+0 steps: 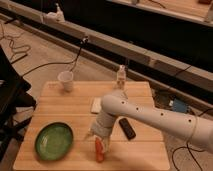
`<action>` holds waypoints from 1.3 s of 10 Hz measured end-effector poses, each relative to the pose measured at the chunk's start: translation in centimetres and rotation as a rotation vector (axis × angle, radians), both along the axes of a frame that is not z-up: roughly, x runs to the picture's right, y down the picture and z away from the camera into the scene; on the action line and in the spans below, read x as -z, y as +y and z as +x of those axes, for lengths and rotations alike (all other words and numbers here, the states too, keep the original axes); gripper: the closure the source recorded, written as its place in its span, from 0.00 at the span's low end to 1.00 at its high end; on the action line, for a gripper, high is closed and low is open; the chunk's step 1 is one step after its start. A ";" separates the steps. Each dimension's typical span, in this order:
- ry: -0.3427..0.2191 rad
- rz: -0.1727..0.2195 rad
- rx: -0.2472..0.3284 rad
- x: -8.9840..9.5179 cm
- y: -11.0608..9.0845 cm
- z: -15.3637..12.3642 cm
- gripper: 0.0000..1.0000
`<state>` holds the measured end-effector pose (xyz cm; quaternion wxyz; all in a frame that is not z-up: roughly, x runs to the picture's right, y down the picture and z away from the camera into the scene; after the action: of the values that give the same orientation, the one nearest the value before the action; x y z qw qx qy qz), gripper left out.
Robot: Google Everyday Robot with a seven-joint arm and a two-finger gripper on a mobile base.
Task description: Place the pepper in the ceramic bowl
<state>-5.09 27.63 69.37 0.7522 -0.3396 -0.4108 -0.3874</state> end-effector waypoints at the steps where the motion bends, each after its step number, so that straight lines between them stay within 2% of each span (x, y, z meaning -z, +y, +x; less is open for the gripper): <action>1: 0.009 -0.024 0.030 -0.5 1.1 0.0 0.34; 5: 0.061 -0.100 0.063 -2.5 3.1 0.7 0.34; 8: 0.096 -0.170 0.017 -4.7 4.3 1.4 0.35; 9: 0.101 -0.182 0.004 -5.1 4.4 1.5 0.37; 11: 0.098 -0.198 -0.031 -6.0 4.5 1.5 0.57; 13: 0.096 -0.187 -0.044 -6.3 4.0 1.8 0.77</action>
<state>-3.31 31.61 75.63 0.7444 -0.4173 -0.4159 -0.3142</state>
